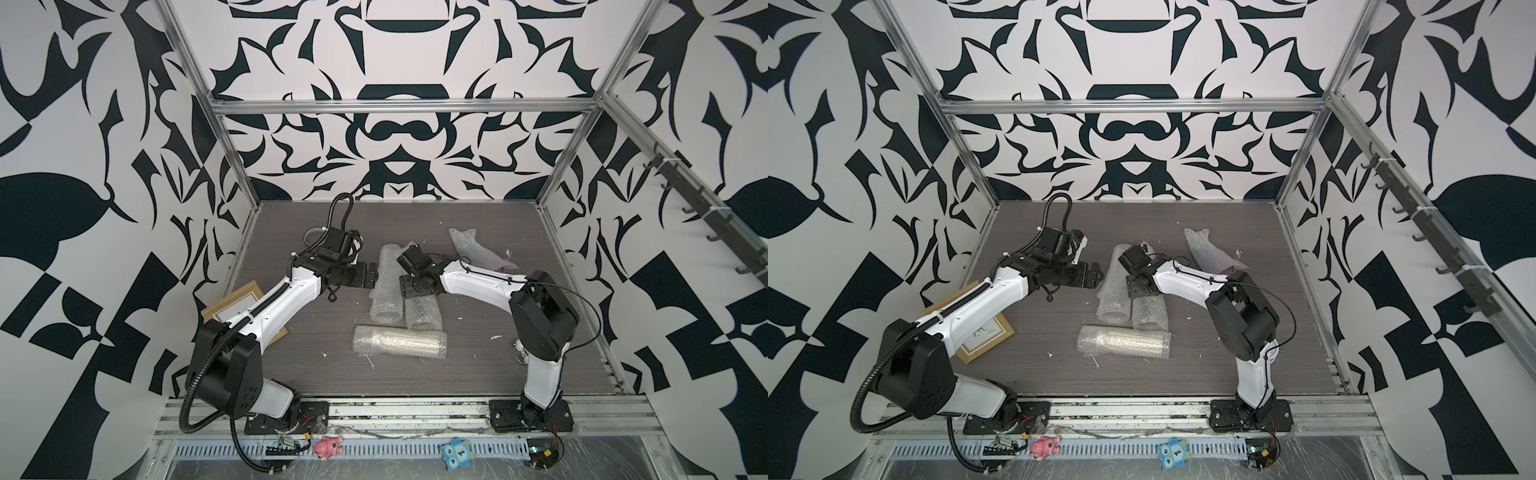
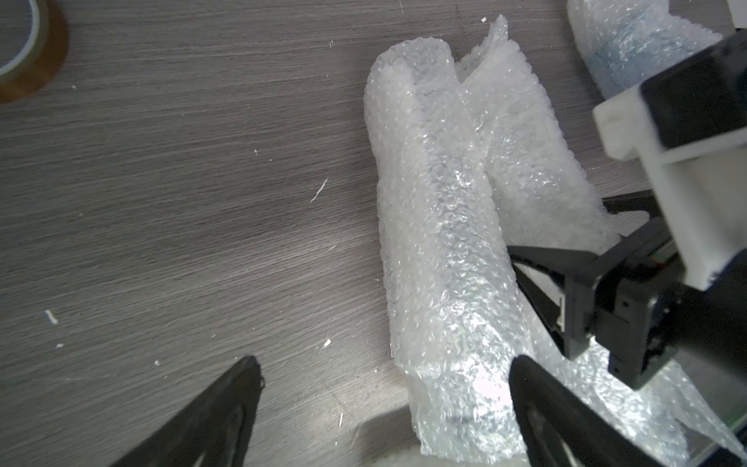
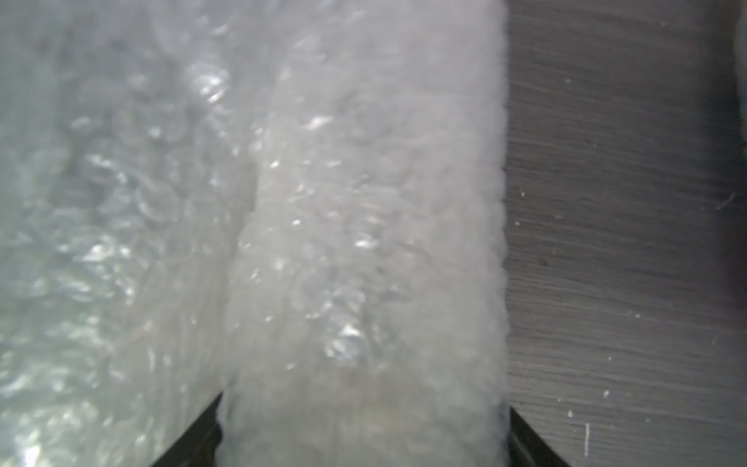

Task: Unwrap the vase from the bubble wrap
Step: Pick up the bubble wrap from the center of the board, then move the bubble wrap to the center of the board.

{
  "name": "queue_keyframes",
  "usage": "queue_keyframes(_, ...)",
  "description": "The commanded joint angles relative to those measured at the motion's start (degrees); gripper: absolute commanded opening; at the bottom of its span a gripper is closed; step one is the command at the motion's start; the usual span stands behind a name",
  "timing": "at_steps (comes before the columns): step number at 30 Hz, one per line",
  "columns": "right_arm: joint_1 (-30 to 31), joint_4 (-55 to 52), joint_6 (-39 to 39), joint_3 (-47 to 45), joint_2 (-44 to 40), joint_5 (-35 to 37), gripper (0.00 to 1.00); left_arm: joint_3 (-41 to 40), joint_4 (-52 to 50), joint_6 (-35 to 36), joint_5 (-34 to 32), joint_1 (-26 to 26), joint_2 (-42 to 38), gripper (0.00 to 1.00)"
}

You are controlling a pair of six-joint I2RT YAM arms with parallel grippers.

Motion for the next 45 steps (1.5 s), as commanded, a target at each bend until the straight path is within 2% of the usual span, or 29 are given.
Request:
queue_keyframes(1, -2.5, 1.9, 0.1, -3.8, -3.8, -3.1, 0.6, 1.5, -1.8, -0.4, -0.2, -0.6, 1.0, 0.99)
queue_keyframes(9, -6.3, 4.0, -2.1, -10.0, -11.4, -4.0, 0.58, 4.9, -5.1, -1.5, -0.5, -2.4, 4.6, 0.99)
queue_keyframes(14, -8.5, 4.3, -4.1, -13.0, -14.8, -4.4, 0.56, 8.2, -6.5, -2.6, -2.7, -6.1, 7.2, 0.99)
queue_keyframes(23, -9.8, 6.2, -4.8, -18.0, -19.5, -5.9, 0.56, 19.8, -11.1, -4.1, -5.7, -12.4, 19.8, 0.99)
queue_keyframes(28, -9.8, 6.6, -4.7, -19.3, -20.0, -7.0, 0.56, 26.4, -15.3, -5.3, -8.9, -12.5, 26.8, 0.99)
queue_keyframes(33, -9.9, 6.7, -4.4, -19.8, -20.2, -7.2, 0.56, 29.5, -16.9, -5.7, -12.4, -12.4, 31.0, 0.99)
queue_keyframes(45, -9.8, 7.0, -4.5, -19.0, -19.5, -8.0, 0.56, 29.2, -17.3, -6.1, -13.8, -10.0, 35.9, 1.0)
